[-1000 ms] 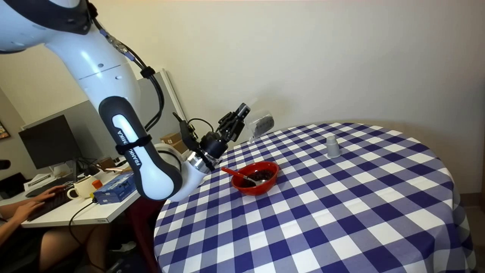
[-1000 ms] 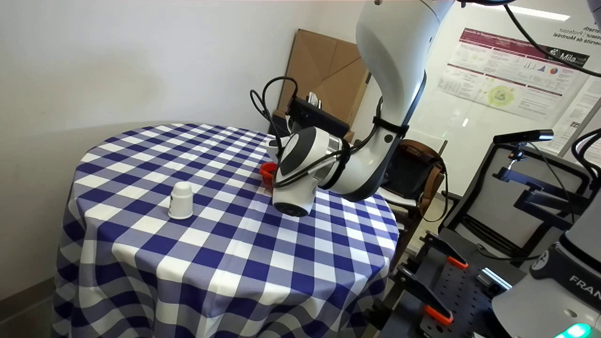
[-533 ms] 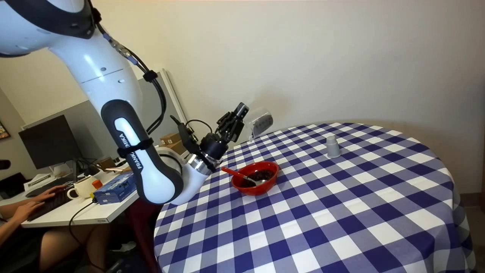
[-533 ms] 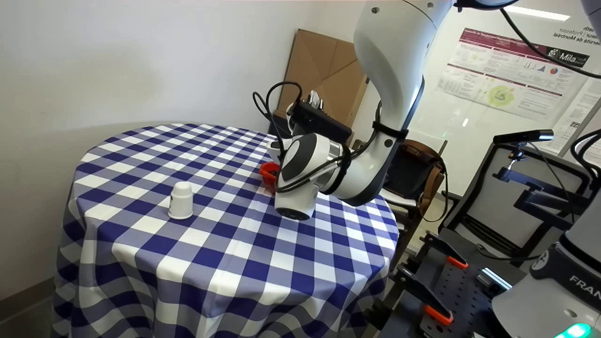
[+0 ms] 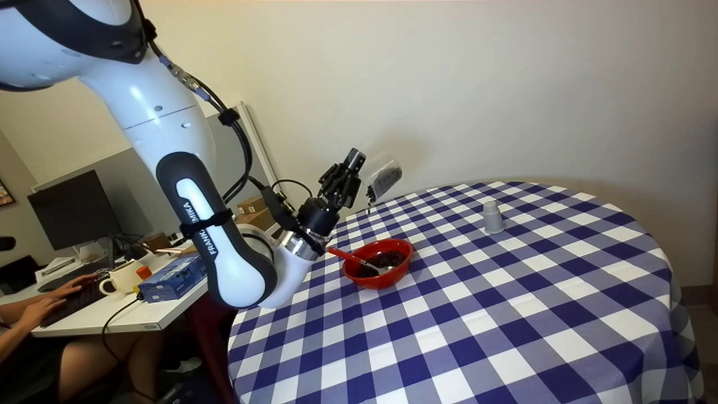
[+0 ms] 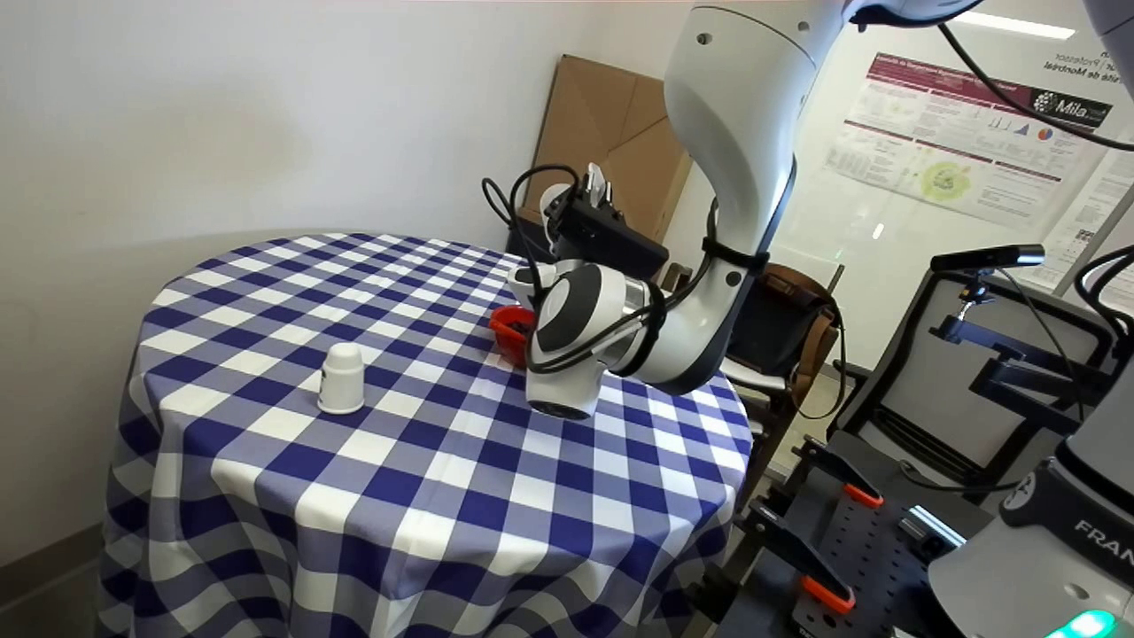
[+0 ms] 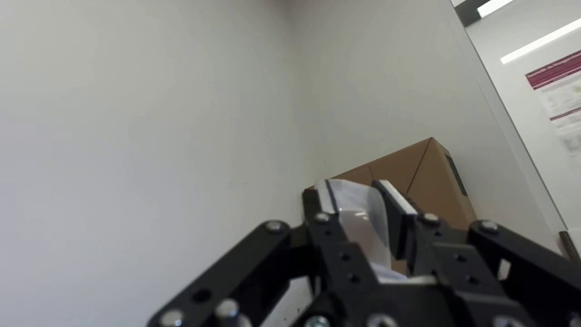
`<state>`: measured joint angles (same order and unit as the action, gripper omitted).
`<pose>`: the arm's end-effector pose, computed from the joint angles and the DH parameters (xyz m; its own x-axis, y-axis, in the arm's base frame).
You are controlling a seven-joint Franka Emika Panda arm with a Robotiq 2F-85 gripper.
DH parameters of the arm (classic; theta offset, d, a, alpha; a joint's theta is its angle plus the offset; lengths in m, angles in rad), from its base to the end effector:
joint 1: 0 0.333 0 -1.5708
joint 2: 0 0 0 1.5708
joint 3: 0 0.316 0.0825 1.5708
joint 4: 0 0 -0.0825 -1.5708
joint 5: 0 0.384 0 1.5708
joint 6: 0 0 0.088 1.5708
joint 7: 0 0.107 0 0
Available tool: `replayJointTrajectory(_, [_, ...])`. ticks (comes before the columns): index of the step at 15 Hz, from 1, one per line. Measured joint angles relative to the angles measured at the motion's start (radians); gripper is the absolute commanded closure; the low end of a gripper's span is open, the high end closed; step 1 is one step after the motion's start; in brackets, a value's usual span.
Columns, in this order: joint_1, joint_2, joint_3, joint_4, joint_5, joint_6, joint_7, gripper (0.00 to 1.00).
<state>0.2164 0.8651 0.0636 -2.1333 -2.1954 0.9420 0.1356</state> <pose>0.5208 0.0325 0.1056 0.6336 -0.2032 -0.7465 0.5482 0.7987 0.2479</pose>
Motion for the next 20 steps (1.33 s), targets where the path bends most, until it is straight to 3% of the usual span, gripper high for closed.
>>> replayJointTrajectory(7, [-0.008,0.01,-0.002,0.0,0.005,-0.025,0.008,0.89])
replayJointTrajectory(20, [-0.071,0.009,0.059,0.073,0.211,0.049,-0.003,0.89])
